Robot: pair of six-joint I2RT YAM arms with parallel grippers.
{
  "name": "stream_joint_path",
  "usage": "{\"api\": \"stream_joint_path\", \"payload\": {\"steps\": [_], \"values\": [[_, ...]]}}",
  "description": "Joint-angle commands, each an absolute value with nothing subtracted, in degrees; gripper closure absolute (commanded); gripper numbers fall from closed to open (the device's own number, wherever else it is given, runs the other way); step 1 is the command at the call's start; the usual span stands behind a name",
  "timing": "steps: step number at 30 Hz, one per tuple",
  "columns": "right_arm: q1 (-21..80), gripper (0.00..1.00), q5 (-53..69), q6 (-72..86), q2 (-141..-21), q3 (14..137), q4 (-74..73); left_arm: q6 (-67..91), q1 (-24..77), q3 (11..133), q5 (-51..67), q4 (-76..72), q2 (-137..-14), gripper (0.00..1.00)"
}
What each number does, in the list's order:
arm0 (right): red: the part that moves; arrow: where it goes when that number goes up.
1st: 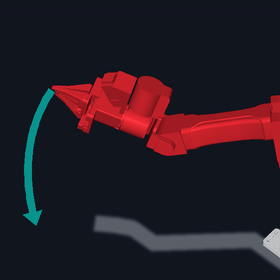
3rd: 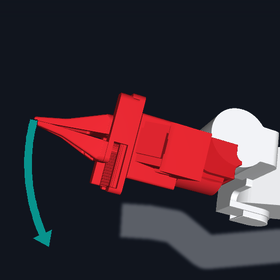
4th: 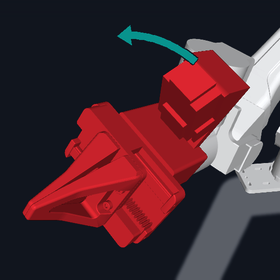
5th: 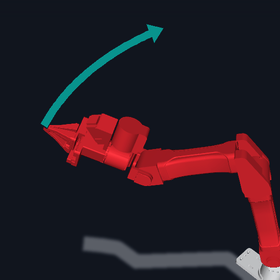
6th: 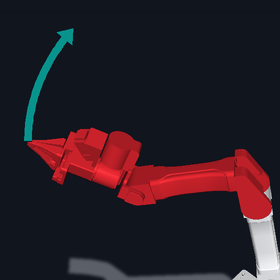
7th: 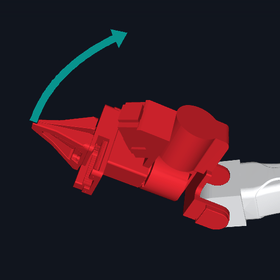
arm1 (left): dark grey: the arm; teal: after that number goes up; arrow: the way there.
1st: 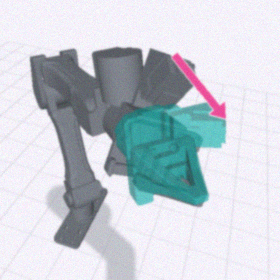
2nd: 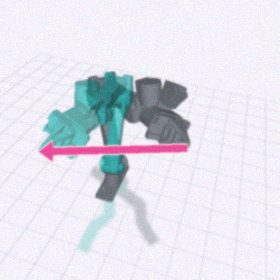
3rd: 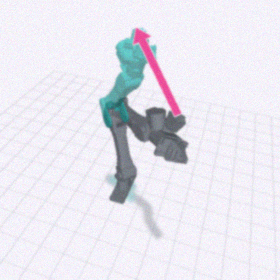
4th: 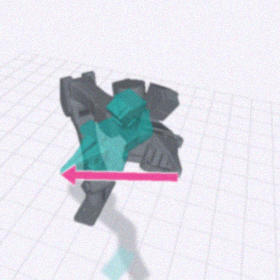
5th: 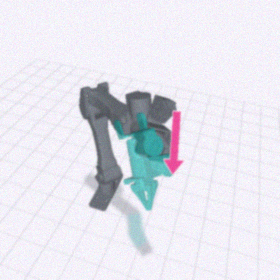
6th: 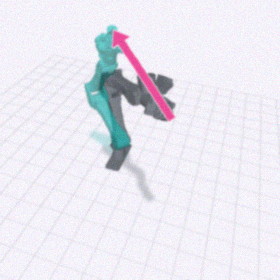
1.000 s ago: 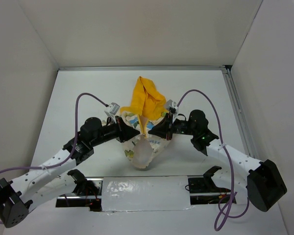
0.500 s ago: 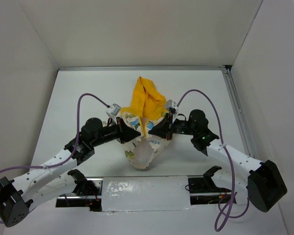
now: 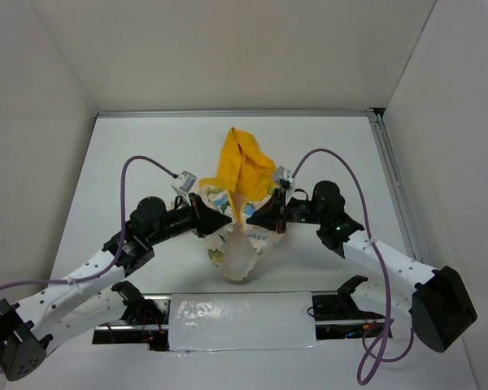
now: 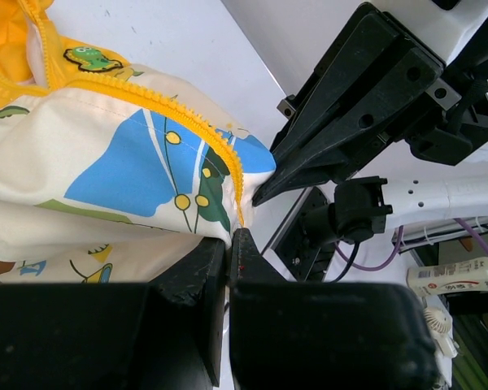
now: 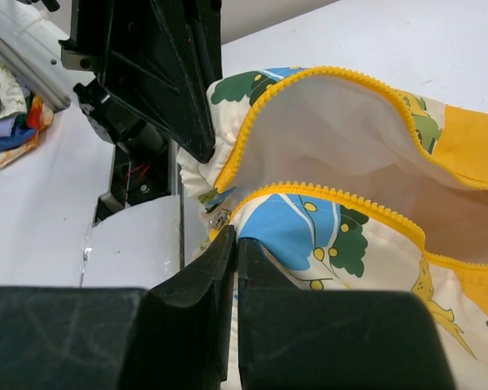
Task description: Zip up the jacket
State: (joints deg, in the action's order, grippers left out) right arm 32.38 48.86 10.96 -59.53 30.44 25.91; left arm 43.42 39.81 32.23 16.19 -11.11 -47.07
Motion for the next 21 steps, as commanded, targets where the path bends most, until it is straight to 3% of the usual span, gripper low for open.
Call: {"api": "stream_joint_path", "payload": {"steps": [1,21], "values": [[33.05,1.0,49.13,10.63,-57.92,33.13,27.5,41.75,39.64,32.52,16.87,-15.38,-46.84,1.0],[33.84,1.0,46.32,11.07,-58.79,35.77,24.96,42.27,39.64,30.32,18.19,-17.84,-46.15,1.0]]}}
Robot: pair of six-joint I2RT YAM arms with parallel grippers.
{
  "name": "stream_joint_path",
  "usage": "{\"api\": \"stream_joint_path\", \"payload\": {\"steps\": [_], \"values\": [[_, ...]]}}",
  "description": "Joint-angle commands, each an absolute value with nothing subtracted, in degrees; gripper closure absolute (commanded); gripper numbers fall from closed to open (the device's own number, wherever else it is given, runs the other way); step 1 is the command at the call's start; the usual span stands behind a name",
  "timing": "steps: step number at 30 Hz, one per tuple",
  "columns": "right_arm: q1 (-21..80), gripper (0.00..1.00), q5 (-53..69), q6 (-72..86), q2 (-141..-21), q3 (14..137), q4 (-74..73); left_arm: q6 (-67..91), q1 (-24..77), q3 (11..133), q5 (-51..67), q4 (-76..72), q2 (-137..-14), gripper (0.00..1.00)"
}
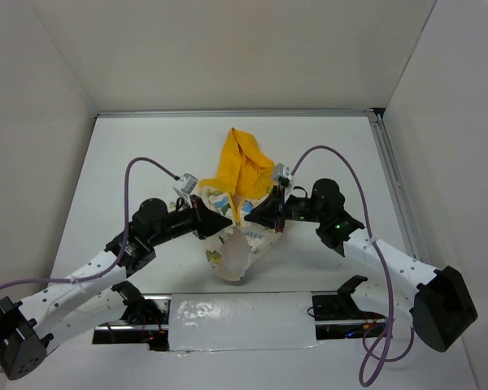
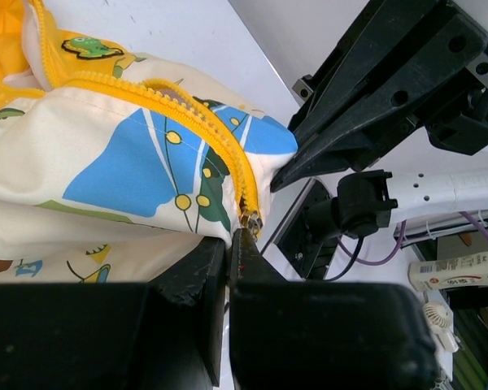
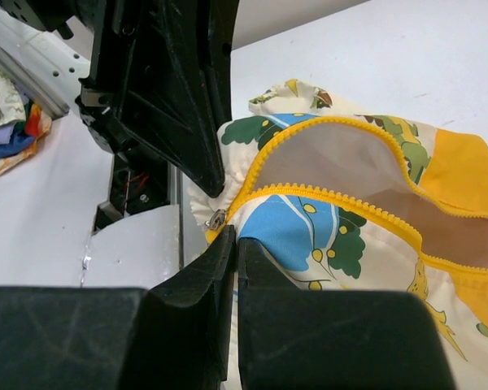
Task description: Zip up the jacket
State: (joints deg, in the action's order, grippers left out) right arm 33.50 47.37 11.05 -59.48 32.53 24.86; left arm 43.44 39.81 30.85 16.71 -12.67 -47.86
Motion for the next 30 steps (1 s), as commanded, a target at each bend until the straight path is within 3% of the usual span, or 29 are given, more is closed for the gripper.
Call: {"api": "stream_joint_path", "payload": {"steps": [1,30], "values": [[34.01,1.0,46.75,10.81,-58.97,35.86,24.7,42.28,39.64,30.15,18.28,-17.93,-45.97,1.0],[34.89,1.0,44.47,11.51,-57.48,34.01,25.22,42.1,39.64,29.62,17.84,-17.84,-44.03,1.0]]}}
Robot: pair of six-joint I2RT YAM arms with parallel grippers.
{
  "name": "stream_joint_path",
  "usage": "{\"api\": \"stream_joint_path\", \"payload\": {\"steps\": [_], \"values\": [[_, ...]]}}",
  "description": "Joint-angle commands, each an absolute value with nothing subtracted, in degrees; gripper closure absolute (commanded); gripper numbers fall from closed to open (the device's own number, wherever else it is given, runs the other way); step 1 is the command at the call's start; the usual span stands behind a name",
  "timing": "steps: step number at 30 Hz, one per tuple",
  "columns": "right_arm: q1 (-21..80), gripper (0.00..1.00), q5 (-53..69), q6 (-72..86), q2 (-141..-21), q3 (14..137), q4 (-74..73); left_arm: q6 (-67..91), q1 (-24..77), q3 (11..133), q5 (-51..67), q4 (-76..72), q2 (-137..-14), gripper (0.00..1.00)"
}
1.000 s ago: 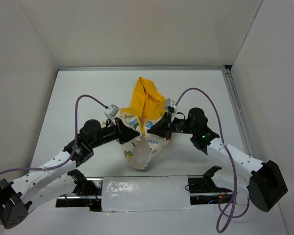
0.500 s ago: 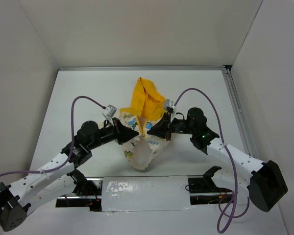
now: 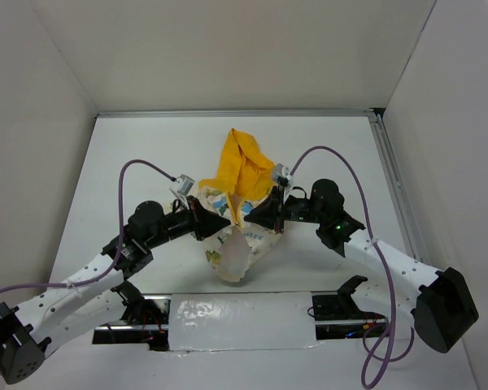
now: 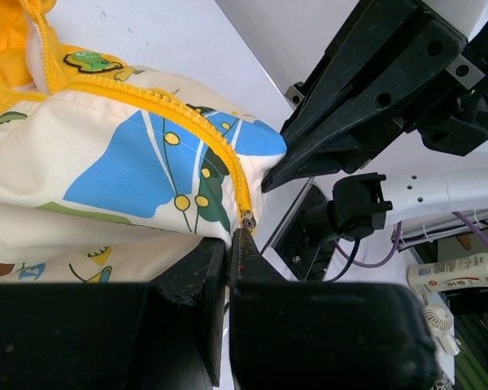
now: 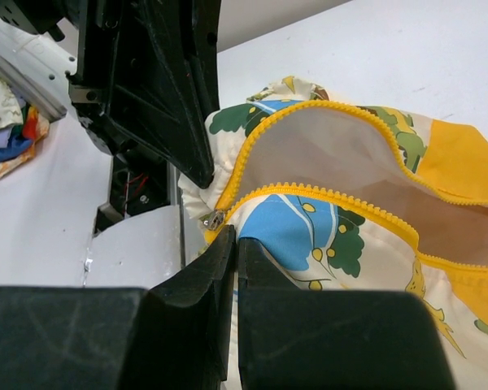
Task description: Zip up the jacket
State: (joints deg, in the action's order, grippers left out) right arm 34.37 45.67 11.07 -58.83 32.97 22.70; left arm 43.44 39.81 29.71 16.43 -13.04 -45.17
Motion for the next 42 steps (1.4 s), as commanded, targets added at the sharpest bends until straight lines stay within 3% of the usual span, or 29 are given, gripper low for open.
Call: {"api": "stream_joint_path", "payload": {"steps": [1,14,24,36,42], "values": [[34.81,1.0,44.47,11.86,-57.57,34.19,25.75,42.1,39.64,29.62,18.1,-17.84,-43.95,1.0],[35.51,1.0,45.71,17.66,-58.45,30.77,37.43,43.33,39.64,28.39,18.98,-20.65,-44.74,1.0],[36.56,1.0,40.52,19.86,-58.62,28.48,43.42,43.59,39.55,27.86,25.74,-22.41,-44.3,1.0],[36.56,1.0,36.57,20.3,-53.44,26.64,45.7,45.0,39.55,26.46,25.75,-20.48,-44.91,1.0],[37.7,1.0,28.85,23.2,-49.49,22.78,47.9,44.74,39.55,26.01,27.51,-21.27,-44.39,1.0]]}}
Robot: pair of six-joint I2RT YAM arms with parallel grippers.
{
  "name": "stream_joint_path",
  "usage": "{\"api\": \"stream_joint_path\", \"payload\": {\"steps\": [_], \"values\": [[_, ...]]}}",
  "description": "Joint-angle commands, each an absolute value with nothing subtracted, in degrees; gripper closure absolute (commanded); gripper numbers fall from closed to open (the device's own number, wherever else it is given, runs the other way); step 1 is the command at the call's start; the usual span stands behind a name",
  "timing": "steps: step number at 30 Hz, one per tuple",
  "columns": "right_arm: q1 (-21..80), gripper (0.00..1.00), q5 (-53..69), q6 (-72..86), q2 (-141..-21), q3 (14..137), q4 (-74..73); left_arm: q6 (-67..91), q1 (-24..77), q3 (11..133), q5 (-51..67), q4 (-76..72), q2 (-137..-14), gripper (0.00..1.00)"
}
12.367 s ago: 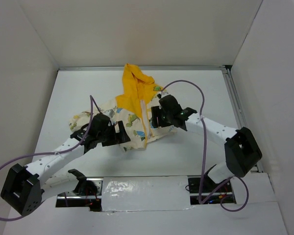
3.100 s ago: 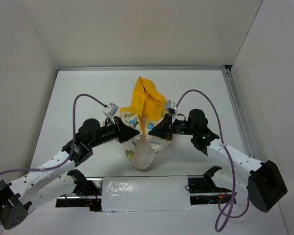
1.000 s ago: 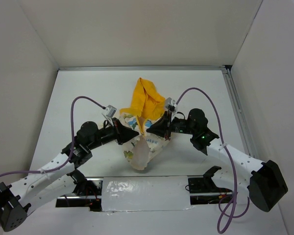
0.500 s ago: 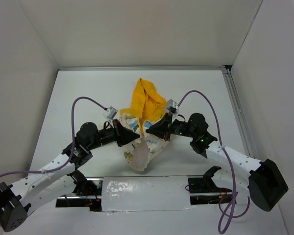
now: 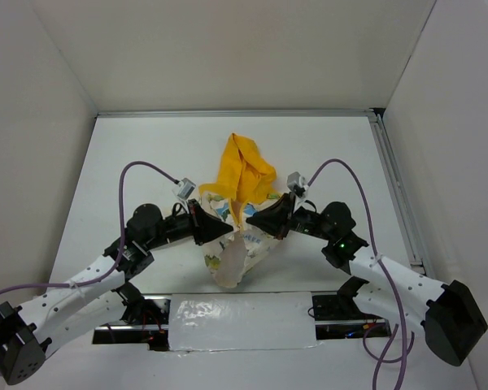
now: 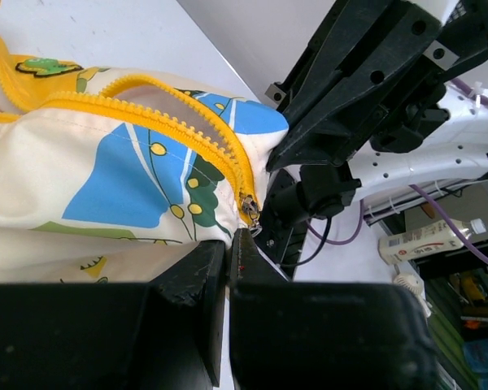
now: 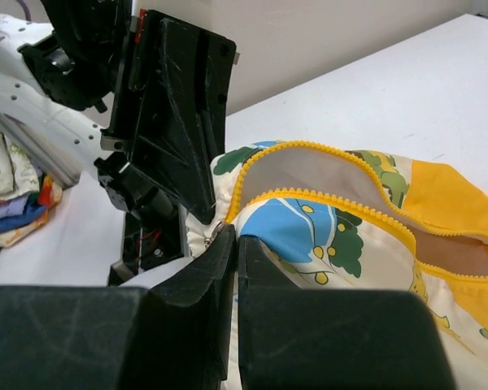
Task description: Zip up the jacket
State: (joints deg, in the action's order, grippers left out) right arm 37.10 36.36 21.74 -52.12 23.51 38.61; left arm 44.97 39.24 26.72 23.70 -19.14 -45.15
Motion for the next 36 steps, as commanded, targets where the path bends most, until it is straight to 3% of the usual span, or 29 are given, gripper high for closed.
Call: {"api": "stream_joint_path", "payload": {"steps": [1,12,19,22,25,33,34,35,36], "values": [[37.88,1.0,27.96,24.25,-49.48,22.24,49.03,44.74,39.55,26.02,28.47,-21.18,-44.38,1.0],[43.42,1.0,11.52,24.61,-48.52,20.66,51.41,44.47,39.55,26.37,34.54,-19.52,-46.14,1.0],[43.86,1.0,9.4,25.58,-48.08,20.47,51.08,46.23,39.64,24.78,35.16,-19.08,-46.14,1.0],[44.38,0.89,12.64,24.87,-48.08,22.58,41.61,45.71,39.55,26.8,30.95,-16.19,-46.32,1.0],[45.78,0.67,14.58,25.58,-47.81,23.9,34.92,46.4,39.55,28.64,25.94,-13.81,-46.14,1.0],[49.91,0.43,3.1,25.05,-46.5,27.93,17.61,49.65,39.55,33.03,15.75,-9.33,-45.26,1.0],[51.66,0.12,-1.8,24.0,-45.97,29.43,12.01,50.53,39.55,33.74,14.6,-6.53,-45.79,1.0],[53.16,0.0,-5.93,24.6,-45.71,30.14,9.78,50.89,39.64,34.53,13.81,-5.46,-46.23,1.0],[54.48,0.0,-9.11,25.04,-45.62,30.58,7.84,51.5,39.55,35.67,12.49,-4.58,-46.93,1.0]]}}
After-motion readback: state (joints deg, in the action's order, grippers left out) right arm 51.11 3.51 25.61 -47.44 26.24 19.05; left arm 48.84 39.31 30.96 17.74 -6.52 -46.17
